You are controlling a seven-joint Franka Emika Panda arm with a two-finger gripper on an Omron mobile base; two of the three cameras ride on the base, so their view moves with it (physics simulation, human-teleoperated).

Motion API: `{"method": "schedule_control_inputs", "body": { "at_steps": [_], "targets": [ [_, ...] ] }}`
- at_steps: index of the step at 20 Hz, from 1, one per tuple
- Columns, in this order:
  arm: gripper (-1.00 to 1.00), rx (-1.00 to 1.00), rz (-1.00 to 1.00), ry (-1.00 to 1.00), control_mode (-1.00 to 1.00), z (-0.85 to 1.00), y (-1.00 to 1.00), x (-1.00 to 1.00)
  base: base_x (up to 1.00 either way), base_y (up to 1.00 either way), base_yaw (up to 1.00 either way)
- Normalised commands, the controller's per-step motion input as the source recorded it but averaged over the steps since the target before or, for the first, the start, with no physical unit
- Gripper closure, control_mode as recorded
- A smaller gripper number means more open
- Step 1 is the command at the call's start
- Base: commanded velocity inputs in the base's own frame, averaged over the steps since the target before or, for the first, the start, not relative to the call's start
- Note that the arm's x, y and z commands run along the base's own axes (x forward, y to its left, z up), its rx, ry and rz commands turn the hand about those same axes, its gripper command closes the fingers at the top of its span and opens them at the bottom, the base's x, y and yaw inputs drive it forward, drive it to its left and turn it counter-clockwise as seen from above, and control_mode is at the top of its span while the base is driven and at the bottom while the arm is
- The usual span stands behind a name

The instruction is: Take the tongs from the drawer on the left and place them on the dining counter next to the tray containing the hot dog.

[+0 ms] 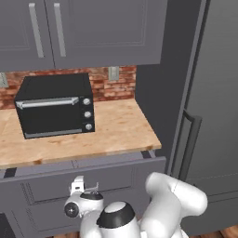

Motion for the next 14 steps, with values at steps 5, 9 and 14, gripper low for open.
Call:
{"method": "schedule_control_inputs", "body": {
  "at_steps": [5, 9, 14],
  "targets": [
    [1.00, 0.00, 0.00, 0.00, -1.00, -0.02, -0.02, -0.27, 0.00, 0.00, 0.00],
    [1.00, 0.00, 0.00, 0.00, -1.00, 0.00, -0.01, -0.40, 0.00, 0.00, 0.00],
    [1.00, 0.01, 0.00, -0.01, -1.00, 0.06, 0.00, -0.68, 0.00, 0.00, 0.00]
  ]
}}
